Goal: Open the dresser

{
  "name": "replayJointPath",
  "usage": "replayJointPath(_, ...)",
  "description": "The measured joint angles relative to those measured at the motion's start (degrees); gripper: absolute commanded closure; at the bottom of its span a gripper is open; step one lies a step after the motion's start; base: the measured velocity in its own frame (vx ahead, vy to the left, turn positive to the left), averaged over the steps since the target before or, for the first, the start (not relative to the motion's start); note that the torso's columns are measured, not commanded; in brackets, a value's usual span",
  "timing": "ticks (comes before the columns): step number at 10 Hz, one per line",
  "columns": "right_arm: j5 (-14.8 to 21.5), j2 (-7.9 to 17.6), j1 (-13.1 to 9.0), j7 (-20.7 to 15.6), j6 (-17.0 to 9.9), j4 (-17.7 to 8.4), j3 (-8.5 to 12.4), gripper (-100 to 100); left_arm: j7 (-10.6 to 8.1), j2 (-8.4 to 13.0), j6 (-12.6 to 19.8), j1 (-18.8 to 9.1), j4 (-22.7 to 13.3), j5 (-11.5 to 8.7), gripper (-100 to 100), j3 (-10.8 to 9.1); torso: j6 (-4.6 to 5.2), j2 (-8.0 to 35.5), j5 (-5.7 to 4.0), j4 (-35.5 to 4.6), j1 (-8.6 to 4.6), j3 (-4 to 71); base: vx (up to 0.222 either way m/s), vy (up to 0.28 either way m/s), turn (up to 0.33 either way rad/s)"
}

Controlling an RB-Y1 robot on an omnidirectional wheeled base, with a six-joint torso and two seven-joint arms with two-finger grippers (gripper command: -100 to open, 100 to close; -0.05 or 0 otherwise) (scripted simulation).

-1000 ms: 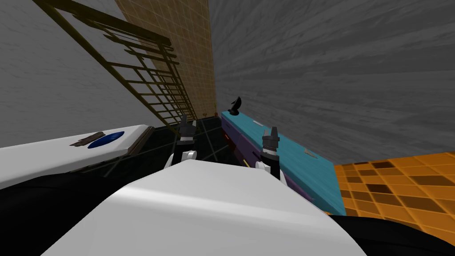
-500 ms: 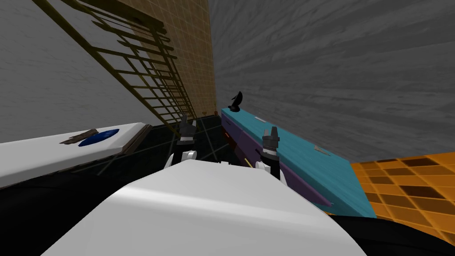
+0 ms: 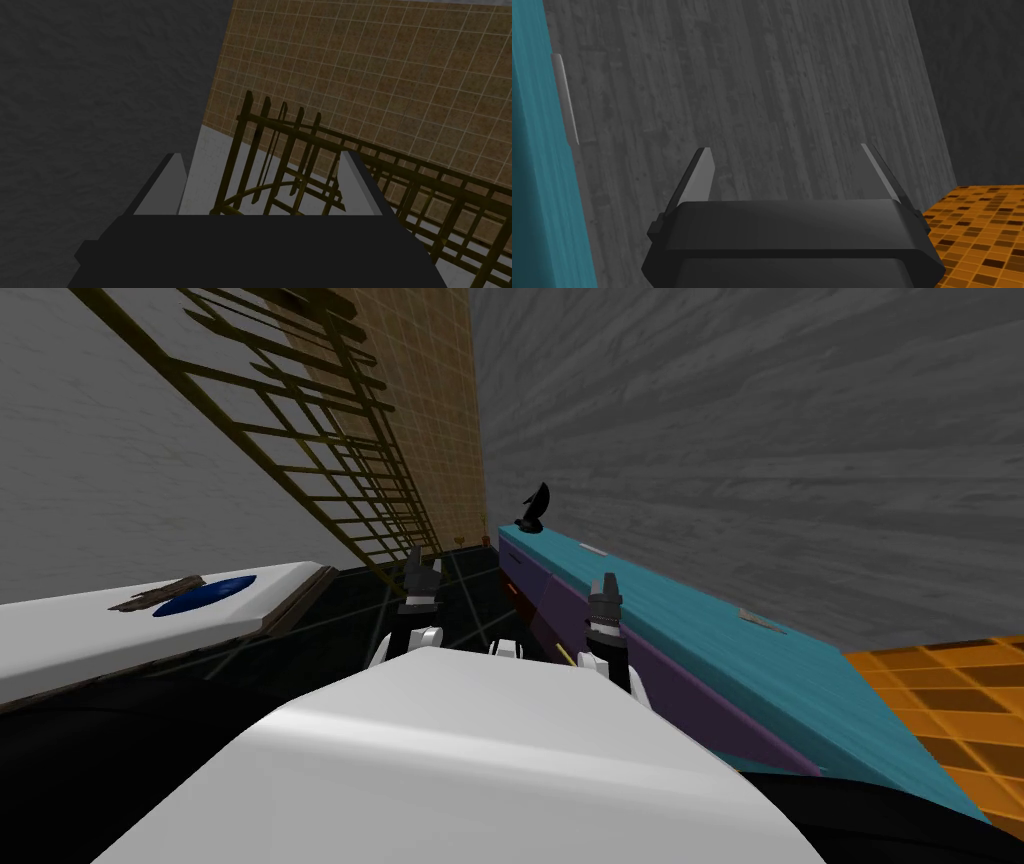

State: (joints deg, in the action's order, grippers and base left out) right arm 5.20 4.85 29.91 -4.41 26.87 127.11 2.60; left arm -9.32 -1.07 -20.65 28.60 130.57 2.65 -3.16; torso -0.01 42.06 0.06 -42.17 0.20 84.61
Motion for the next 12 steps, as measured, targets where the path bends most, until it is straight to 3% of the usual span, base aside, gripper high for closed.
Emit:
replayJointPath(3, 4.55, 2.48, 0.59, -1.99, -1.96, -1.59, 0.71, -100, 0.00, 0.00, 0.00, 0.00, 0.00, 0.00, 0, 0.00, 0.00, 0.18, -0.04, -0.10, -0.11, -0.02, 0.111, 0.137, -0.031)
replayJointPath(6, 9.33, 3.77, -0.43, -4.13, -5.26, -2.95, 1.46, -100, 0.00, 0.00, 0.00, 0.00, 0.00, 0.00, 0, 0.00, 0.01, 0.31, -0.08, -0.14, -0.27, -0.10, 0.098, 0.135, -0.028)
replayJointPath(7, 11.16, 3.84, -0.41, -5.23, -5.91, -4.24, 1.75, -100, 0.00, 0.00, 0.00, 0.00, 0.00, 0.00, 0, 0.00, 0.01, 0.20, -0.06, -0.11, -0.19, -0.04, 0.084, 0.119, -0.022)
replayJointPath(12, 18.50, 4.71, -0.27, -8.25, -9.61, -5.86, 3.05, -100, 0.00, 0.00, 0.00, 0.00, 0.00, 0.00, 0, 0.00, 0.00, 0.18, -0.05, -0.10, -0.21, -0.01, 0.085, 0.113, -0.031)
